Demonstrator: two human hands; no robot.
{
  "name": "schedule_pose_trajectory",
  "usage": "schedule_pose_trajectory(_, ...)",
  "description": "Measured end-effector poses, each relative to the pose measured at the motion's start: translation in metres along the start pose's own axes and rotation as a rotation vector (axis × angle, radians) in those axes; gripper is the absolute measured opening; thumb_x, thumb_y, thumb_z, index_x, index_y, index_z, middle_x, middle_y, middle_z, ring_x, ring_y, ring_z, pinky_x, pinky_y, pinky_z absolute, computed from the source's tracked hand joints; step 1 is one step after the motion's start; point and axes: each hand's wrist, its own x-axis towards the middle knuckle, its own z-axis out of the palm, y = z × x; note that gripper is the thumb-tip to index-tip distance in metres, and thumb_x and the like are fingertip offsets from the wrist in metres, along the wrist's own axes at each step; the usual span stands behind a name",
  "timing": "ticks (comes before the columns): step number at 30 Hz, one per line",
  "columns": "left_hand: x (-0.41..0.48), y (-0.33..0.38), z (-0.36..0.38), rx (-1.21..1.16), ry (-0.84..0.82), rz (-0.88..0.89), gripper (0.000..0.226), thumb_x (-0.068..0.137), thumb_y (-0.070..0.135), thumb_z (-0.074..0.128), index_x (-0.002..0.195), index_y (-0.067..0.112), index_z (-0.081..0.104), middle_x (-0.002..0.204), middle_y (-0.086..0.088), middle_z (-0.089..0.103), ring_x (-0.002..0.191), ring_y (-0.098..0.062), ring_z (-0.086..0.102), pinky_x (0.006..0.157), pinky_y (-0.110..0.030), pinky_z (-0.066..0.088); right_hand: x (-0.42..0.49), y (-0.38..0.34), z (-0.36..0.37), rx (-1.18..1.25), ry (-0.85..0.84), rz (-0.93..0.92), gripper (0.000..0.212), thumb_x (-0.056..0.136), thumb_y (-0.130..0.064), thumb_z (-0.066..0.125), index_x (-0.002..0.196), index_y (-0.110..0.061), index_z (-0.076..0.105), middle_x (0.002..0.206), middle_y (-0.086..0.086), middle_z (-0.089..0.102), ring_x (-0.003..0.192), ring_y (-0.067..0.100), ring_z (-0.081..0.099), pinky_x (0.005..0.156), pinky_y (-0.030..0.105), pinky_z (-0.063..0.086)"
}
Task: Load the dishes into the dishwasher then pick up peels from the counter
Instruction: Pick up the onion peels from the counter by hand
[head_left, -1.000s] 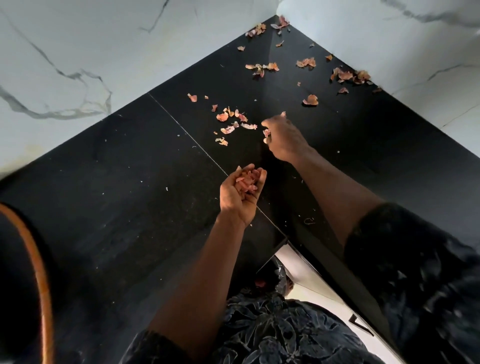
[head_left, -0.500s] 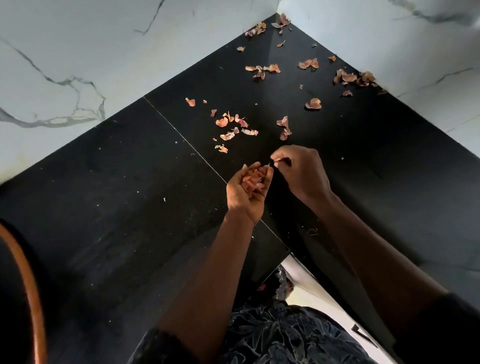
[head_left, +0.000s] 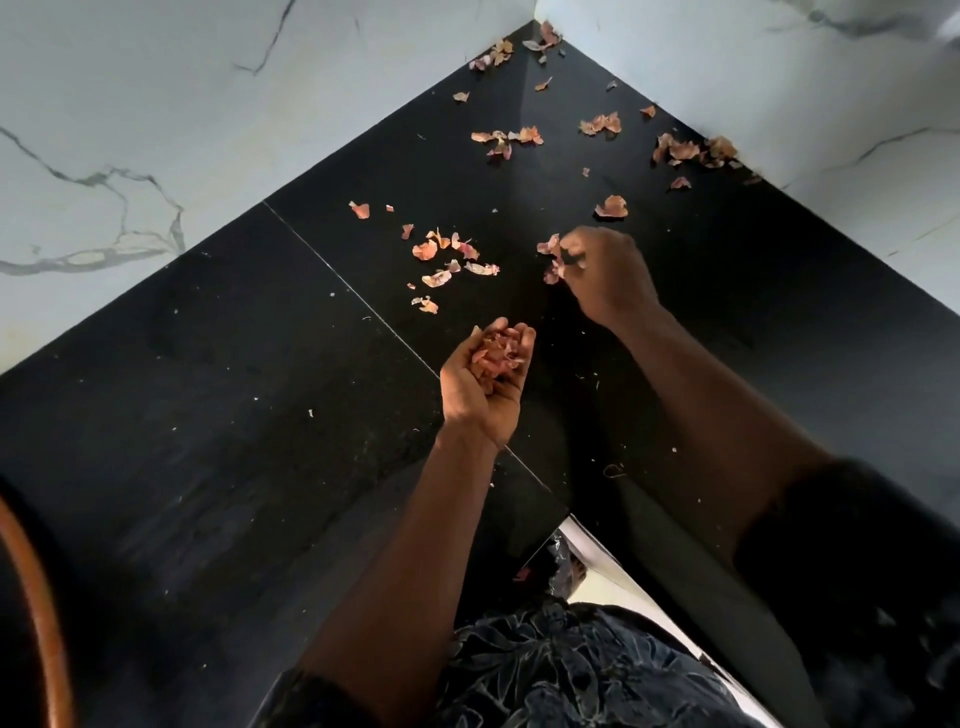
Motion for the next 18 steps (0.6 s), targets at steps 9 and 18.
schedule_pose_trajectory(9,0.001,0.011,-0.012,-0.041,0.002,0.055,0.032,0.102,0.023,0.050,0.107,-0.003,0.068,0.104,-0.025,0.070,0.095,-0.032,0.071,0.087,-0.035,0.061,-0.030,0.003,0.025,-0.176,-0.108,-0.132,0.019,0.098,-0.013,0.060,0.115,-0.010,0.069,0.115,0.009,0.061,0.101,0.020,0.061,0.085,0.034,0.055)
schedule_pose_trajectory(18,-0.001,0.013,-0.016,-0.040,-0.032,0.079,0.031,0.103,0.022,0.047,0.108,-0.002,0.067,0.108,-0.026,0.068,0.095,-0.033,0.070,0.082,-0.035,0.062,-0.063,-0.010,0.030,-0.067,-0.115,-0.006,0.024,0.096,-0.012,0.065,0.119,-0.010,0.069,0.115,0.008,0.066,0.097,0.018,0.066,0.085,0.032,0.056)
